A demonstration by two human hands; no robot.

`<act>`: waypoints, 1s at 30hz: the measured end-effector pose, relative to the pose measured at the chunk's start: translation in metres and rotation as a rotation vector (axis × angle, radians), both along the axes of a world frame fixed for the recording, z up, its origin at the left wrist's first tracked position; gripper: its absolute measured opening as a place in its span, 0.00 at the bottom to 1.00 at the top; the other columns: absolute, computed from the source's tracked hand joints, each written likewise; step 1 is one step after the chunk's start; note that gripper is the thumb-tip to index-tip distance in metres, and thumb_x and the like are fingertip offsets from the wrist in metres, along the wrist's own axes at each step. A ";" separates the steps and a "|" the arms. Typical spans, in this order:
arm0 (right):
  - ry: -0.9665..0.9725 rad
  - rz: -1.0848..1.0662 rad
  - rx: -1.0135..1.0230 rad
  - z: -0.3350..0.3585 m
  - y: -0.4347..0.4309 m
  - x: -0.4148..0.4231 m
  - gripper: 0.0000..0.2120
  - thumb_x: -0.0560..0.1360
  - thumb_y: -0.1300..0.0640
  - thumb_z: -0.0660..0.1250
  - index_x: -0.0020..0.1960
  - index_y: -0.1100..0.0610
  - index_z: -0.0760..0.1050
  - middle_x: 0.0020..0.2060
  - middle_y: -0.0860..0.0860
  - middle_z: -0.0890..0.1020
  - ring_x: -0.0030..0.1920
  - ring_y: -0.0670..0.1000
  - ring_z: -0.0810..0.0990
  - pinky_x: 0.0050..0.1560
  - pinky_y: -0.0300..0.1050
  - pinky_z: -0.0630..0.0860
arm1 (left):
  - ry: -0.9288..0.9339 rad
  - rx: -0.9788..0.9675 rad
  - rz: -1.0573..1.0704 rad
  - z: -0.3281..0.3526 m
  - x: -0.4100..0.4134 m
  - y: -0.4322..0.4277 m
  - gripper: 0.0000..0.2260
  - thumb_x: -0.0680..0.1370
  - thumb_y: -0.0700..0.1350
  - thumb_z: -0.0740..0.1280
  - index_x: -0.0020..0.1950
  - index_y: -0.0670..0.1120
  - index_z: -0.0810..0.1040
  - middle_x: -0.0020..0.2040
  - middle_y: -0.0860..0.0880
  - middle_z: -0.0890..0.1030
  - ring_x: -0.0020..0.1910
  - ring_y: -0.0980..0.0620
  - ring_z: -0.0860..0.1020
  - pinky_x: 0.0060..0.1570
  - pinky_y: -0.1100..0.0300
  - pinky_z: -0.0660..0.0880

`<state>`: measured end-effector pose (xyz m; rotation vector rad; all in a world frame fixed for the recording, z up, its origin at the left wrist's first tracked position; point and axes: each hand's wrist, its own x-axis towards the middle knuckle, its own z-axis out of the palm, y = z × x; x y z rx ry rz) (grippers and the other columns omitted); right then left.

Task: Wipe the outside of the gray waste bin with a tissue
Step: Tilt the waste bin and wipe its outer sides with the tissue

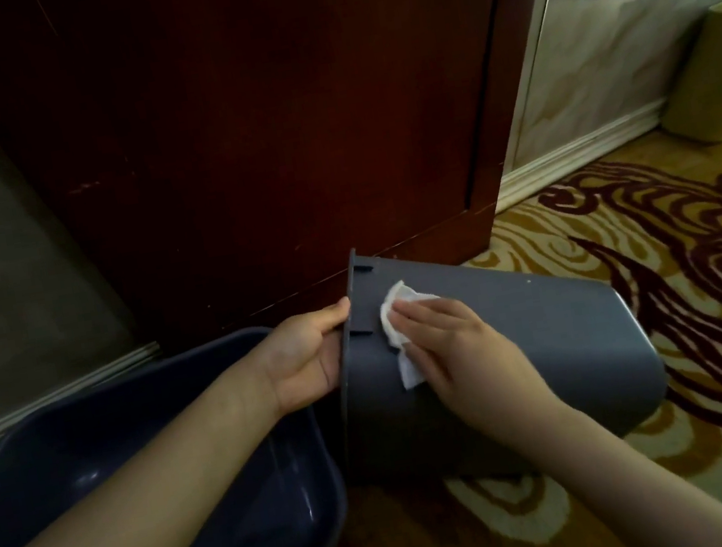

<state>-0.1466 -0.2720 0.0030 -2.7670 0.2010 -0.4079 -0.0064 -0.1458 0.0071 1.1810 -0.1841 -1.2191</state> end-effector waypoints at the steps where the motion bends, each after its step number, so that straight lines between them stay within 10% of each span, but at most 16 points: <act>1: 0.017 -0.046 -0.012 -0.001 -0.005 -0.007 0.21 0.78 0.51 0.56 0.71 0.46 0.63 0.70 0.44 0.67 0.69 0.43 0.62 0.65 0.41 0.64 | -0.015 0.009 0.000 0.000 -0.001 -0.001 0.16 0.81 0.48 0.53 0.64 0.45 0.74 0.59 0.41 0.81 0.55 0.45 0.81 0.49 0.50 0.78; 11: -0.363 -0.296 0.271 0.018 -0.019 0.054 0.15 0.79 0.59 0.57 0.64 0.60 0.72 0.61 0.55 0.78 0.62 0.53 0.73 0.59 0.40 0.65 | -0.055 0.003 0.018 -0.006 -0.001 0.001 0.15 0.80 0.49 0.56 0.63 0.48 0.75 0.53 0.45 0.84 0.53 0.47 0.82 0.46 0.52 0.79; 22: -0.045 -0.103 0.083 0.013 -0.010 0.096 0.11 0.79 0.61 0.56 0.38 0.58 0.70 0.38 0.56 0.76 0.37 0.55 0.74 0.37 0.48 0.70 | -0.014 -0.025 0.019 -0.009 0.001 0.004 0.14 0.81 0.47 0.55 0.58 0.48 0.78 0.50 0.44 0.85 0.51 0.48 0.83 0.43 0.54 0.80; 30: -0.087 -0.022 -0.036 0.011 -0.028 0.081 0.11 0.78 0.56 0.59 0.51 0.59 0.78 0.44 0.55 0.80 0.43 0.54 0.78 0.46 0.50 0.75 | -0.041 0.005 0.056 -0.007 -0.002 0.001 0.13 0.81 0.46 0.55 0.59 0.46 0.77 0.49 0.45 0.86 0.48 0.48 0.84 0.40 0.55 0.81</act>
